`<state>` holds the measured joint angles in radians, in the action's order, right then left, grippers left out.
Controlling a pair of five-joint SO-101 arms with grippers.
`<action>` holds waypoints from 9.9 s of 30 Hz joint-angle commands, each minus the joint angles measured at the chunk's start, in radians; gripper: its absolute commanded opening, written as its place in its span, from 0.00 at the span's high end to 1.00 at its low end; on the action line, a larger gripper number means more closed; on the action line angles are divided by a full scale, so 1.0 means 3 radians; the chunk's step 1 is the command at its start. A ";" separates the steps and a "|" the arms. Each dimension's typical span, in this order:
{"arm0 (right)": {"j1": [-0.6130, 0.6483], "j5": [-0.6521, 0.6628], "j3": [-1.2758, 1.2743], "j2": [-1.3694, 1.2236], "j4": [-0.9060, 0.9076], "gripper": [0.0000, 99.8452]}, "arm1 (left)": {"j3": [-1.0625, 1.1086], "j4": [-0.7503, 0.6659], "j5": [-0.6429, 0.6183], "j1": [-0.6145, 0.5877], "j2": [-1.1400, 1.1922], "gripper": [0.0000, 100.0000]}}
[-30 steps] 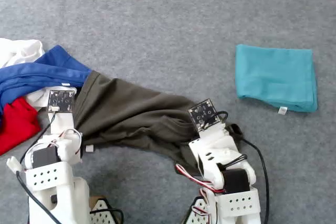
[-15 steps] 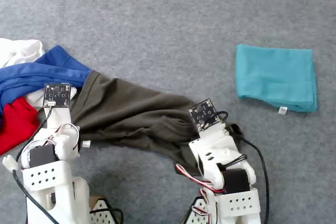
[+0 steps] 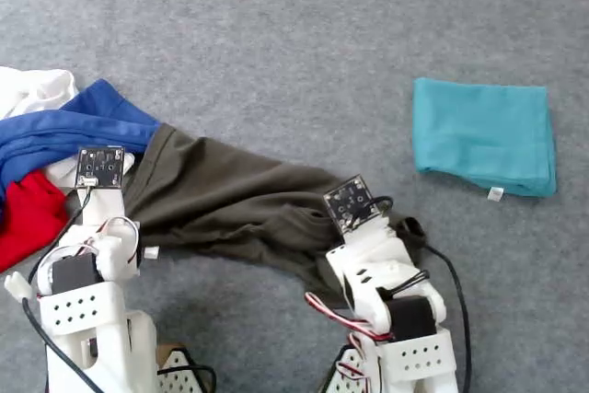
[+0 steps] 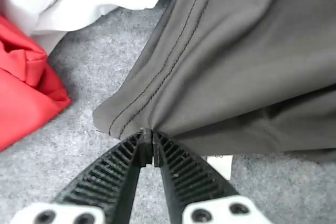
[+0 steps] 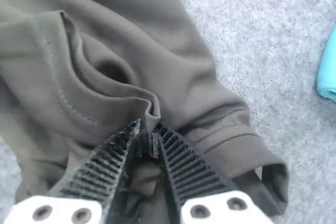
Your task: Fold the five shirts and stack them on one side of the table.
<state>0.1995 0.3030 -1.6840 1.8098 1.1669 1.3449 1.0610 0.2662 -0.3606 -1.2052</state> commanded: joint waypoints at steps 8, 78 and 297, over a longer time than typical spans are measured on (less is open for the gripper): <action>0.0005 -0.0031 0.0100 0.0279 -0.0148 0.99 | -0.0243 -0.0046 0.0031 0.0008 -0.0046 0.97; -0.0818 -0.0292 0.9086 -0.4156 0.0128 0.99 | -0.6258 0.2322 -0.0997 0.0003 0.0435 0.97; -0.0102 0.1621 0.2422 -0.4877 0.0092 0.99 | 0.0095 -0.2271 -0.0731 0.0079 0.1325 0.97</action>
<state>0.1811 0.7495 -0.9874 0.3230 1.1423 1.3771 0.3936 0.0529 -0.3314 -0.8094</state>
